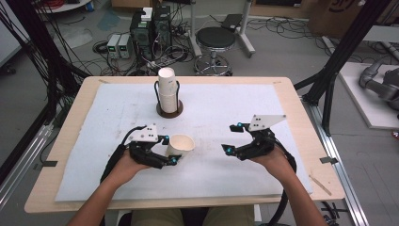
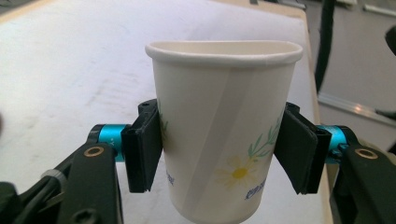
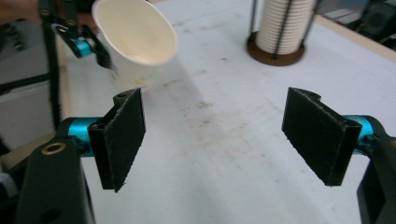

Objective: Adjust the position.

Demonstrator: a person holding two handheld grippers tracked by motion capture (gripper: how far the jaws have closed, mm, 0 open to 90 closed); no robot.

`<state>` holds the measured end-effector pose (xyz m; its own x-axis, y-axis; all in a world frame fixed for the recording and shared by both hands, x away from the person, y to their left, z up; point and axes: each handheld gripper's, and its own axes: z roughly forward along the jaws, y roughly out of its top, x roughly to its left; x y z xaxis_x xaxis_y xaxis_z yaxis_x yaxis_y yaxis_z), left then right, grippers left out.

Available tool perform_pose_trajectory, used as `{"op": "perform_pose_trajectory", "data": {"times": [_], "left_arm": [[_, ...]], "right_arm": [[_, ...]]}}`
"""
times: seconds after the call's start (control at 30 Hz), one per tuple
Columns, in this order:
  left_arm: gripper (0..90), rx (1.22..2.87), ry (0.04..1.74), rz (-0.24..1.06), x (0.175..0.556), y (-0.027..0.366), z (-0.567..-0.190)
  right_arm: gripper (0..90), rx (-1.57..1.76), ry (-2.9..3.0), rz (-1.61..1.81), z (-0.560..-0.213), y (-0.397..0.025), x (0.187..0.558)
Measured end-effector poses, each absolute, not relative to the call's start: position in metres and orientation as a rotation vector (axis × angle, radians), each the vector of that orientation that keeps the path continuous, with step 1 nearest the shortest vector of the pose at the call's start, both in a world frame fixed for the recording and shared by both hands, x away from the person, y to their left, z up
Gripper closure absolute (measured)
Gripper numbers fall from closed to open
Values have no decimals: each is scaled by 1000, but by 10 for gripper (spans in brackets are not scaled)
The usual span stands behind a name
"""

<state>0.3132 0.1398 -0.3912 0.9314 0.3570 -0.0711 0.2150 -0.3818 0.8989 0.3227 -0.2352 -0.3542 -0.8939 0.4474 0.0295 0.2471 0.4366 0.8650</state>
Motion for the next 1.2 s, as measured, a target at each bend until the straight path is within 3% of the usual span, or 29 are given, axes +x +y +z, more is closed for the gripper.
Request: {"op": "perform_pose_trajectory", "data": {"times": [0.57, 1.2], "left_arm": [[373, 1751, 508, 313, 308, 187, -407], [362, 1643, 543, 409, 307, 209, -415]], "right_arm": [[211, 780, 2225, 1430, -397, -275, 305], [212, 808, 2170, 1395, -397, -285, 301]]}}
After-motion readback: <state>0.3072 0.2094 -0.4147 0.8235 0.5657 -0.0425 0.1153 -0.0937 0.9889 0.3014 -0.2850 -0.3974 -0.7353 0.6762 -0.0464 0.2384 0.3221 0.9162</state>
